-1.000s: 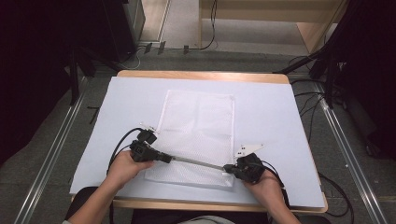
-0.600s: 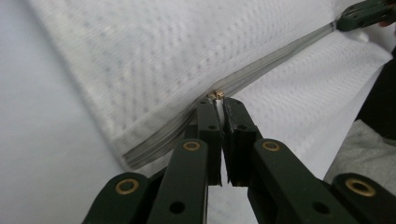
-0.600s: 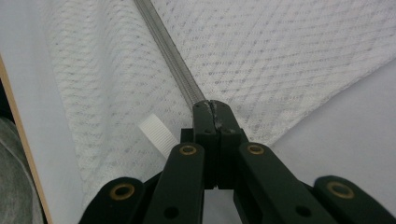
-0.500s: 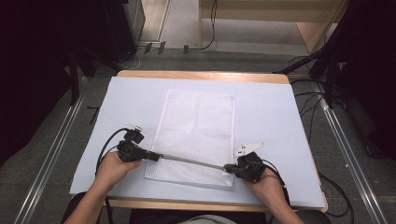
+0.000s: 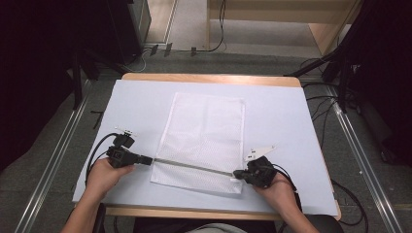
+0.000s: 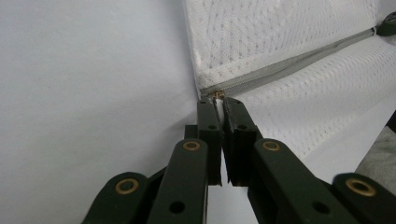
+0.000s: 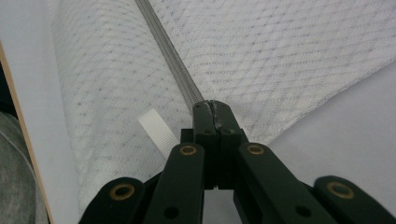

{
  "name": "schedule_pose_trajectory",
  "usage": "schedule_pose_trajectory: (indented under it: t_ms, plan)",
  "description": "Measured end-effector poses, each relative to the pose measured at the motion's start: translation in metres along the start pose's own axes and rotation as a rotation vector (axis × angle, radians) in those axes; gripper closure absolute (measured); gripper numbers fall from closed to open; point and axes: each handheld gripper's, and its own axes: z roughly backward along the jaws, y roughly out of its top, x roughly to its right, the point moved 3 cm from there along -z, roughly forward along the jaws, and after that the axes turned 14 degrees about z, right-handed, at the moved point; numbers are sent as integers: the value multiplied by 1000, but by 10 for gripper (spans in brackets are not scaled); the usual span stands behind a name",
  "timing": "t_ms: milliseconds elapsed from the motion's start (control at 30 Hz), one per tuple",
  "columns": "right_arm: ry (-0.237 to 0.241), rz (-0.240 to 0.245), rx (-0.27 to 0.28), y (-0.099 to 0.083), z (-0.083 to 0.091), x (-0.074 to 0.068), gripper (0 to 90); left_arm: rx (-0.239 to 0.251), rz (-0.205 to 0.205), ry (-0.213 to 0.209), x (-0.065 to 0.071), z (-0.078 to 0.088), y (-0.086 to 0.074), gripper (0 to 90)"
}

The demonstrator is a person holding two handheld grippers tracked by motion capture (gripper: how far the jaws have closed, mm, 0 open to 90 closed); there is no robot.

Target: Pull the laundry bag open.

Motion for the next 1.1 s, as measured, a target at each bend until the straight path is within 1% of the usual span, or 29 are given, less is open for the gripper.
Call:
schedule_pose_trajectory:
  t_ms: [67, 100, 133, 167, 200, 233, 267, 300, 333, 367, 433, 500, 533, 567, 667, 700, 733, 767, 800, 833, 867, 900, 967, 1000, 1033, 1067, 1100]
  plan:
    - [18, -6, 2, 1, 0, 1, 900, 5, -4, -2, 2, -1, 0, 876]
    - [27, -20, 3, 1, -1, 1, 900, 0, -4, -4, 2, -2, 0, 876]
    - [28, -20, 14, 2, 0, 2, 900, 2, -3, -7, 3, -2, 0, 875]
    - [16, -13, 40, 4, 3, 3, 900, -1, -2, -10, 3, -2, 0, 875]
    - [-18, -9, 81, 7, 6, 5, 846, -3, -1, -12, 3, -2, -1, 874]
    - [-44, -8, 94, 8, 9, 8, 839, -3, 0, -12, 3, -2, -1, 873]
    - [-62, -15, 96, 8, 10, 11, 827, -9, 0, -15, 3, -3, -1, 873]
    - [-78, -24, 89, 7, 10, 14, 818, -10, -9, -14, 4, -3, -1, 872]
    - [-93, -34, 91, 6, 10, 18, 791, -14, -8, -15, 5, -3, -2, 872]
    - [-104, -51, 87, 6, 10, 21, 784, -20, -11, -16, 7, -5, -3, 872]
    - [-120, -60, 84, 6, 11, 26, 774, -29, -28, -9, 9, -6, -4, 871]
    - [-130, -67, 88, 6, 11, 31, 774, -29, -33, -11, 12, -8, -5, 869]
    - [-139, -72, 91, 7, 12, 33, 773, -37, -34, -11, 13, -8, -5, 869]
    - [-145, -71, 94, 7, 13, 35, 773, -33, -32, -17, 14, -9, -6, 870]
    - [-162, -79, 100, 7, 14, 41, 773, -41, -40, -22, 15, -9, -8, 868]
    - [-163, -83, 104, 7, 14, 43, 773, -39, -34, -24, 15, -9, -9, 868]
    - [-169, -92, 106, 7, 14, 45, 774, -37, -37, -26, 16, -8, -10, 867]
    - [-178, -90, 112, 8, 13, 49, 774, -43, -40, -30, 16, -8, -11, 867]
    - [-183, -98, 111, 9, 14, 50, 774, -41, -35, -35, 17, -8, -13, 867]
    - [-191, -93, 115, 9, 14, 53, 774, -43, -31, -40, 17, -9, -14, 866]
    - [-194, -91, 121, 10, 14, 55, 774, -48, -36, -46, 18, -9, -15, 866]
    - [-194, -100, 118, 11, 14, 55, 774, -48, -49, -40, 18, -8, -16, 865]
    - [-195, -96, 119, 13, 13, 56, 773, -20, -61, -33, 18, -8, -16, 852]
    - [-198, -89, 122, 14, 13, 58, 770, 3, -73, -24, 17, -7, -15, 804]
    - [-199, -93, 120, 14, 14, 59, 763, 18, -82, -22, 17, -6, -15, 761]
    - [-204, -89, 127, 15, 14, 60, 756, 47, -90, -21, 17, -4, -14, 728]
    - [-206, -97, 133, 16, 15, 61, 754, 56, -102, -24, 16, -2, -13, 699]
